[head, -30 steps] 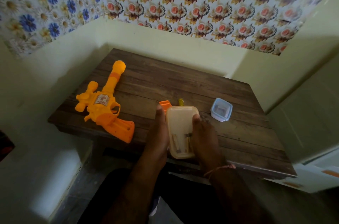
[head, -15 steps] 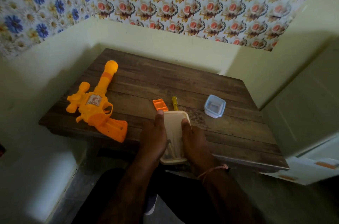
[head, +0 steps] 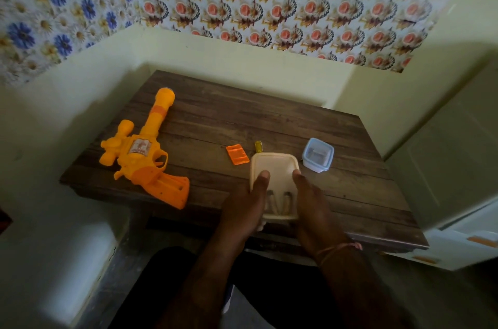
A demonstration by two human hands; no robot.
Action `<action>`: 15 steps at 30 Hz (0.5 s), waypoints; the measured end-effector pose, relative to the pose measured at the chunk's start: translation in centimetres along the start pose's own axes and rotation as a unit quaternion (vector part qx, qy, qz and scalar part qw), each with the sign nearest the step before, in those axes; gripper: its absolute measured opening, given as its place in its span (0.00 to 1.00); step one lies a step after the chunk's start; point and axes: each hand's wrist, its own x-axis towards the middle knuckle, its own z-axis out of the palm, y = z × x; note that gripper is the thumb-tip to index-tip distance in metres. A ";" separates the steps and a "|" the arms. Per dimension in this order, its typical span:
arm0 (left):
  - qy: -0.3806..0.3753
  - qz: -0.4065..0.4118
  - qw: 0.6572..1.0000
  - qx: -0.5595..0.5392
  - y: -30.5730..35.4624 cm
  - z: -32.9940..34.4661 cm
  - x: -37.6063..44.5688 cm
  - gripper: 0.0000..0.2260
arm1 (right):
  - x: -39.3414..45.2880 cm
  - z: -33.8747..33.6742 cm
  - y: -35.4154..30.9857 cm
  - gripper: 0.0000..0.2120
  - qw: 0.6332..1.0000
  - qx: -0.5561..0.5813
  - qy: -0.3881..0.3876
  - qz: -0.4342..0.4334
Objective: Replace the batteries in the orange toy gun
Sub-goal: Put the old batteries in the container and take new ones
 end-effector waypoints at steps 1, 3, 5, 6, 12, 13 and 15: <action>0.007 0.002 1.000 0.001 0.0 0.3 -0.1 0.30 | -0.4 -0.3 0.0 0.15 1.000 0.010 -0.024 -0.010; 0.017 0.007 1.000 -0.012 0.0 0.7 -0.2 0.31 | -1.5 -1.0 0.3 0.15 0.998 -0.005 -0.057 -0.017; 0.022 0.014 0.999 -0.028 0.1 0.8 -0.2 0.23 | -2.2 -1.8 1.0 0.14 0.996 -0.050 -0.065 -0.031; 0.021 0.013 0.999 -0.037 0.2 1.0 -0.3 0.21 | -2.2 -2.2 1.2 0.13 0.995 -0.069 -0.056 -0.040; -0.001 0.040 0.996 -0.083 0.8 2.0 -0.9 0.27 | 1.8 -7.6 0.6 0.14 0.978 -0.116 0.150 -0.090; 0.018 0.032 0.996 -0.086 0.7 1.8 -0.7 0.27 | 3.0 -9.3 0.3 0.15 0.970 -0.113 0.190 -0.100; 0.052 0.020 0.994 -0.090 0.6 1.1 0.0 0.25 | 5.1 -12.8 -0.9 0.17 0.953 -0.117 0.261 -0.097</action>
